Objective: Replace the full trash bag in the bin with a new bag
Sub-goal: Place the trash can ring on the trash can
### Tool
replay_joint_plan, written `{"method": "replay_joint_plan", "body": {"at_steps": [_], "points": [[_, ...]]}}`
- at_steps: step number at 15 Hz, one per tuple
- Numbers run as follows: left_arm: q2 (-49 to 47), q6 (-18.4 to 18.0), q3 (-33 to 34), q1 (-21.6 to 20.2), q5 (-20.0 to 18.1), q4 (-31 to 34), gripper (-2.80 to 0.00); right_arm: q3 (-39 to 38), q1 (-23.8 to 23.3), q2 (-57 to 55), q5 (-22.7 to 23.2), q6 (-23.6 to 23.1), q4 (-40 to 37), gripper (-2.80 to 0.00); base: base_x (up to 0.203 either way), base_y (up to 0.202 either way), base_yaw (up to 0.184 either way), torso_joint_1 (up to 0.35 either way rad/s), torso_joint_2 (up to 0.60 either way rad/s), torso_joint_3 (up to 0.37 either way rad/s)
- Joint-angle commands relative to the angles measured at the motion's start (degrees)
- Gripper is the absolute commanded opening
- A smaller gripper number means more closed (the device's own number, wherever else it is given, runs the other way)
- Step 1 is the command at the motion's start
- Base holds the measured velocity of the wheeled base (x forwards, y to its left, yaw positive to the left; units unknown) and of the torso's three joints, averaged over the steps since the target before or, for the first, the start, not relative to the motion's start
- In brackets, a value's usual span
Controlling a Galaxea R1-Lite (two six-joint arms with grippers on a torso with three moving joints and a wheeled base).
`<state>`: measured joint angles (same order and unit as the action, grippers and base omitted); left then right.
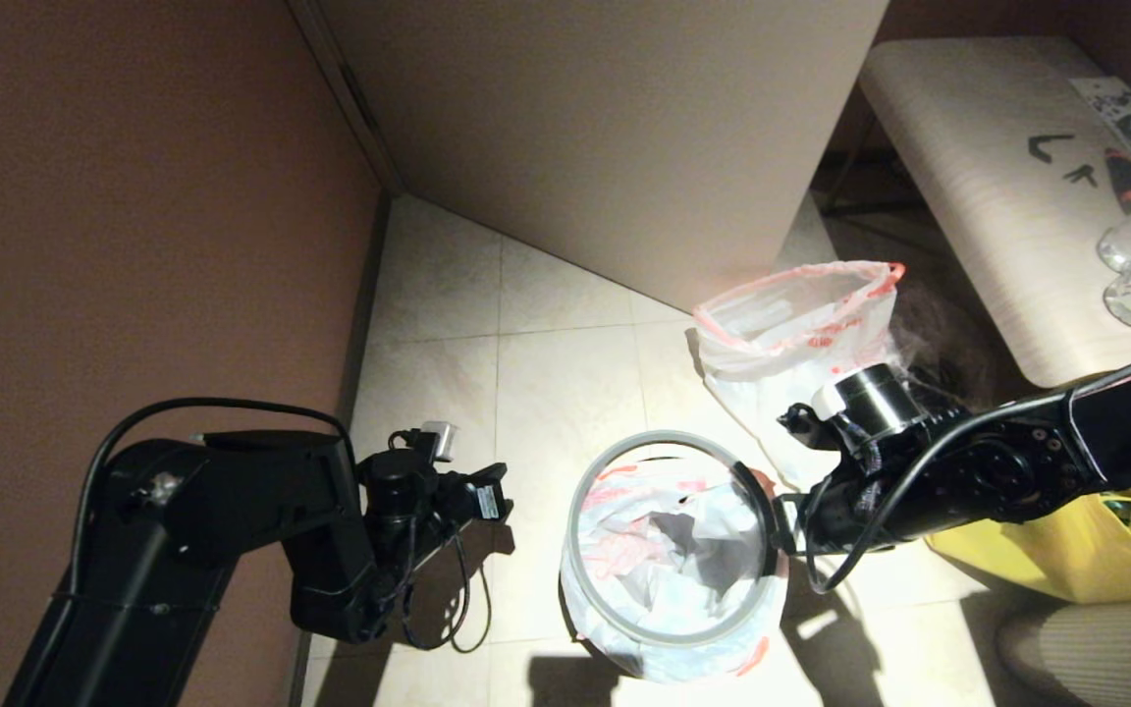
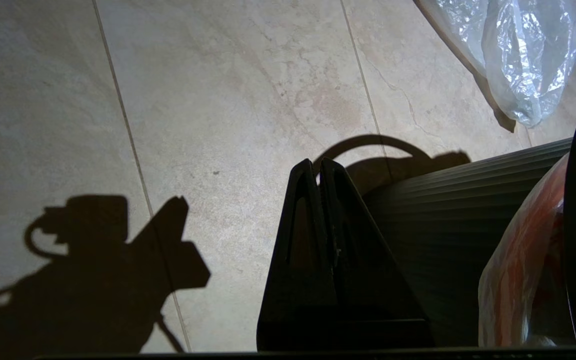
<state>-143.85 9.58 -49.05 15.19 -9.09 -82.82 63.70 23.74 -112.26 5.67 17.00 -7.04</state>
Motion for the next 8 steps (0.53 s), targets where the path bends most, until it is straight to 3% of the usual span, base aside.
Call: {"method": "replay_joint_plan", "body": {"at_steps": [1, 2, 7, 8], "points": [[-0.1, 0.1, 0.0, 0.0, -0.1, -0.5, -2.80, 0.4, -0.6, -2.1, -0.1, 0.1, 1.7, -2.80, 0.000, 0.000, 0.000, 0.000, 0.00, 0.000], [0.0, 0.1, -0.1, 0.0, -0.1, -0.4, -2.80, 0.4, -0.9, -2.6, -1.0, -0.1, 3.5, -2.80, 0.000, 0.000, 0.000, 0.000, 0.00, 0.000], [-0.1, 0.1, -0.1, 0.0, -0.1, -0.5, -2.80, 0.3, 0.5, -6.5, -17.5, -3.0, 10.8, -2.80, 0.000, 0.000, 0.000, 0.000, 0.00, 0.000], [-0.1, 0.1, -0.1, 0.0, -0.1, -0.5, -2.80, 0.3, 1.3, -7.1, -18.6, -4.1, 12.2, 0.00, 0.000, 0.000, 0.000, 0.000, 0.00, 0.000]]}}
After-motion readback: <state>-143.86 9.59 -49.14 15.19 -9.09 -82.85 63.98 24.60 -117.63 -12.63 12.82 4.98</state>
